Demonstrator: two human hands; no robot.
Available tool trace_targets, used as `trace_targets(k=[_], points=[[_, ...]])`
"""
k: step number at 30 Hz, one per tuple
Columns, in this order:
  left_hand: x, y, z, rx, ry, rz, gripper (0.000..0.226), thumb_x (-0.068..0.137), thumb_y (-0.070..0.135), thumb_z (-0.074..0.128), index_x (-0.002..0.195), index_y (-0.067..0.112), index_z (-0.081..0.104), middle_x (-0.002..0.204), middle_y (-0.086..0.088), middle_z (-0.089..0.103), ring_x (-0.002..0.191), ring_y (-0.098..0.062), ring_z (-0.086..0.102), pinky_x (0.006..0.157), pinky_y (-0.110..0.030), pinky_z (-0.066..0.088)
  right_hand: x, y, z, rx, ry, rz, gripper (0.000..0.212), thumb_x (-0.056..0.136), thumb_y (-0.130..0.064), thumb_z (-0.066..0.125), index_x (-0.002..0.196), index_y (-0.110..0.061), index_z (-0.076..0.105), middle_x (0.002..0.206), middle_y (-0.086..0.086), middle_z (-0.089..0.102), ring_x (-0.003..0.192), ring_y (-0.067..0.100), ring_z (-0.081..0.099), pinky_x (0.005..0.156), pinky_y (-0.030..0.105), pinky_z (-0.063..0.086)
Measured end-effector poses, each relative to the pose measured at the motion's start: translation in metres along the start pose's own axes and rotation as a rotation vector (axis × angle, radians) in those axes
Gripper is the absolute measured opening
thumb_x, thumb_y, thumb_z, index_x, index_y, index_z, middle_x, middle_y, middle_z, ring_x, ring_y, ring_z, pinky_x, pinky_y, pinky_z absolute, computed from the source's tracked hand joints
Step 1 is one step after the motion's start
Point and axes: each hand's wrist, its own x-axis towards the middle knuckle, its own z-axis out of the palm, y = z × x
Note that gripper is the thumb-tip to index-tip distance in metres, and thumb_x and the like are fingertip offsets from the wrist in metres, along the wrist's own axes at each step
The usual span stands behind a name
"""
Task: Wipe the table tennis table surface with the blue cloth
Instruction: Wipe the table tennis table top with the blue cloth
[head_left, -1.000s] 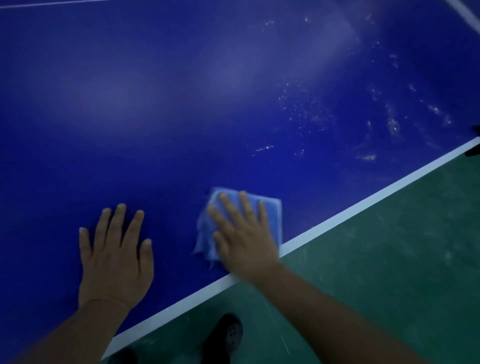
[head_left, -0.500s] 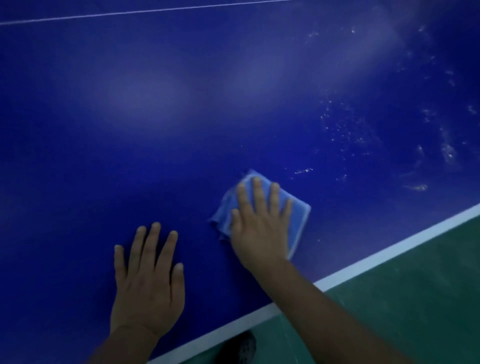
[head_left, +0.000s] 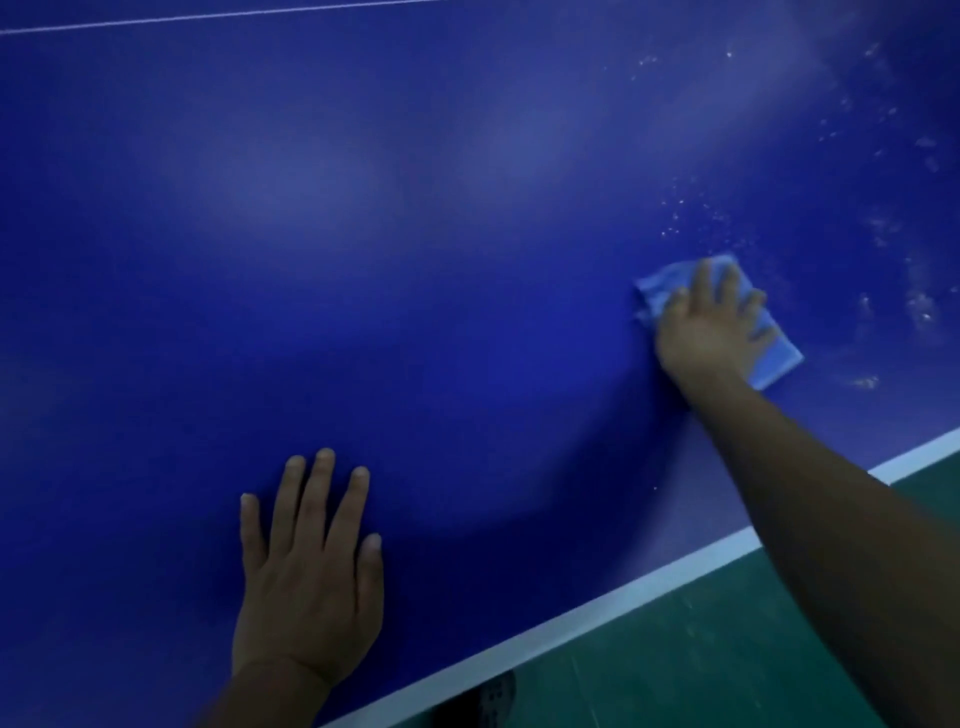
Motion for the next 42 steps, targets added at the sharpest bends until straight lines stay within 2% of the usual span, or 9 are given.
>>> trace_targets(k=[4,10,15,19,21,25,31,35,42], points=[[-0.001,0.000,-0.001,-0.008,-0.011,0.003,0.057,0.100,0.041,0.027,0.149,0.015,0.040,0.161,-0.012,0.027,0.152,-0.030,0.016,0.121,-0.053,-0.002,-0.018,-0.023,0.006,0.037,0.031,0.030,0.055,0.105,-0.044,0.017,0.158,-0.033,0.008,0.167,-0.004,0.000,0.152,0.036,-0.002,0.118,0.062,0.003],[0.000,0.001,-0.003,-0.009,-0.021,-0.019,0.059,0.099,0.041,0.027,0.149,0.014,0.042,0.162,-0.011,0.026,0.152,-0.028,0.012,0.121,-0.048,-0.007,-0.155,0.006,0.043,-0.155,-0.045,-0.874,0.055,0.105,-0.046,0.017,0.157,-0.029,0.019,0.165,0.001,0.016,0.152,0.036,0.009,0.118,0.062,0.011],[0.000,0.002,-0.004,-0.023,-0.012,-0.015,0.060,0.098,0.040,0.027,0.149,0.011,0.041,0.161,-0.013,0.027,0.152,-0.030,0.013,0.122,-0.049,-0.008,-0.075,0.136,0.001,-0.154,0.005,-0.249,0.065,0.097,-0.049,0.010,0.157,-0.025,0.020,0.165,0.006,0.016,0.150,0.038,0.012,0.115,0.065,0.016],[0.000,0.002,-0.004,-0.037,-0.008,-0.019,0.061,0.099,0.041,0.026,0.149,0.011,0.042,0.161,-0.014,0.027,0.152,-0.031,0.014,0.122,-0.048,-0.010,-0.055,0.115,-0.013,-0.015,0.038,0.136,0.056,0.105,-0.042,0.018,0.159,-0.028,0.011,0.167,0.002,0.003,0.151,0.036,0.001,0.118,0.062,0.008],[0.000,0.002,-0.005,-0.044,-0.008,-0.018,0.061,0.099,0.041,0.025,0.149,0.010,0.043,0.161,-0.015,0.028,0.151,-0.032,0.015,0.122,-0.048,-0.010,-0.086,0.075,0.004,-0.008,0.014,0.011,0.055,0.106,-0.040,0.019,0.159,-0.030,0.010,0.167,0.002,0.003,0.152,0.037,0.000,0.119,0.062,0.006],[0.001,0.003,-0.007,-0.062,0.000,-0.027,0.063,0.098,0.042,0.025,0.149,0.011,0.043,0.161,-0.014,0.028,0.152,-0.032,0.014,0.121,-0.047,-0.010,-0.181,0.044,0.036,-0.165,-0.057,-0.661,0.057,0.104,-0.049,0.009,0.157,-0.030,0.017,0.166,0.001,0.011,0.152,0.034,0.003,0.120,0.058,0.003],[0.000,0.004,-0.006,-0.065,0.002,-0.025,0.063,0.097,0.041,0.025,0.149,0.009,0.042,0.161,-0.015,0.027,0.152,-0.031,0.013,0.122,-0.045,-0.012,-0.081,0.145,-0.001,-0.139,-0.015,-0.134,0.060,0.101,-0.049,0.005,0.158,-0.031,0.006,0.167,-0.001,0.002,0.152,0.031,0.000,0.120,0.059,0.006],[-0.001,0.003,-0.005,-0.066,0.027,-0.018,0.063,0.097,0.041,0.025,0.149,0.009,0.043,0.161,-0.015,0.027,0.152,-0.031,0.014,0.122,-0.047,-0.009,-0.056,0.128,-0.008,0.008,0.013,0.122,0.056,0.105,-0.046,0.013,0.158,-0.032,0.005,0.167,-0.001,-0.001,0.152,0.033,-0.004,0.119,0.061,0.002],[-0.001,0.003,-0.004,-0.077,0.039,-0.034,0.064,0.098,0.044,0.021,0.151,0.013,0.040,0.163,-0.010,0.024,0.153,-0.026,0.010,0.123,-0.049,-0.007,-0.117,0.076,0.014,-0.126,-0.037,-0.478,0.063,0.099,-0.054,0.003,0.158,-0.033,0.010,0.167,-0.006,0.001,0.153,0.028,-0.005,0.121,0.053,-0.004]])
